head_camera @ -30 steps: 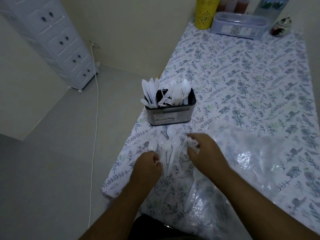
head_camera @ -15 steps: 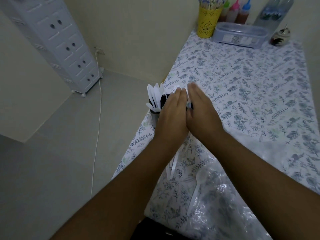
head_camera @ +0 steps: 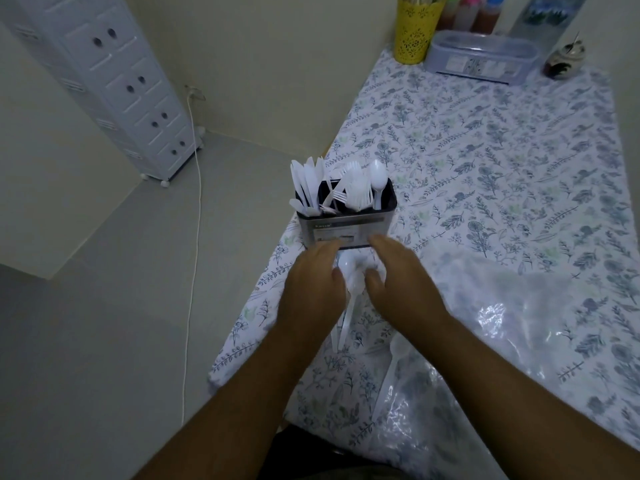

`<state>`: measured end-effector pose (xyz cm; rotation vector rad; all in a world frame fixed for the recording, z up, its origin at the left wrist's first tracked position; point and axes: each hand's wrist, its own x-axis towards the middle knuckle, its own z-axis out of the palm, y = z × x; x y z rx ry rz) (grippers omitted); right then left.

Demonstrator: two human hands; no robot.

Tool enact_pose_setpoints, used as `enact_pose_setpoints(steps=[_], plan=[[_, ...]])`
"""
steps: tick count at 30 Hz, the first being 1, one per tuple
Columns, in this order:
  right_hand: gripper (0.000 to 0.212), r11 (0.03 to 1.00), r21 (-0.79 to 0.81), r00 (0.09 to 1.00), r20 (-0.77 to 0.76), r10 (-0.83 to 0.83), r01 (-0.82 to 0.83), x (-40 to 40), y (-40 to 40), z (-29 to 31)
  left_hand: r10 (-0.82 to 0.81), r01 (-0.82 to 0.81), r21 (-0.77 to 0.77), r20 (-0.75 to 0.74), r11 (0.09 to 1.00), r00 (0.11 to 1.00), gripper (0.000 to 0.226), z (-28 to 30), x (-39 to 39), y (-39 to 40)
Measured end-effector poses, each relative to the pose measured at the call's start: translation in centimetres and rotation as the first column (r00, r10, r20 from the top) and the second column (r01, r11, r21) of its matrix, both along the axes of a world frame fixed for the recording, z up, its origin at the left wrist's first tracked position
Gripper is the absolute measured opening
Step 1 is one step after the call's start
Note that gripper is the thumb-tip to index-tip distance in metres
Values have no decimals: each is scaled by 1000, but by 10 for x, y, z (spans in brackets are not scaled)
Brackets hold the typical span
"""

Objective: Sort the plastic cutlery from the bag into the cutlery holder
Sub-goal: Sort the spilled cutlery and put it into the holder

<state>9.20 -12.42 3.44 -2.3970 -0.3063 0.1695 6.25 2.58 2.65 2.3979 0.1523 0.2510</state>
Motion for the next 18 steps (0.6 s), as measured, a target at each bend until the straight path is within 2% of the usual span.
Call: enact_pose_setpoints(steps=[5,8,11,14,16,18], plan=[[37,986,-105,919,-386,78,-128,-46,-8,-44,128,-105,84,-343,991,931,26,-58,-41,22],[37,960,-181,902,-415,121,-212,-61,-10,-59,209,-186,97,-432,978,877,26,-71,-50,30],[44,974,-161,928,-363,89,-157,-62,-10,-66,226,-194,116,-451,974,863,23,-77,-48,33],[40,996,-77,931,-365,21,-52,-56,-8,-59,211,-183,105,-448,977,869,13,-76,-44,33],[38,999,8,916,-400,-38,45,-54,-7,-55,215,-222,35,-428,974,878,14,-67,-42,28],[37,978,125,861,-502,-83,167,-52,-5,-50,167,-215,-83,-386,973,907,12,-54,-45,17]])
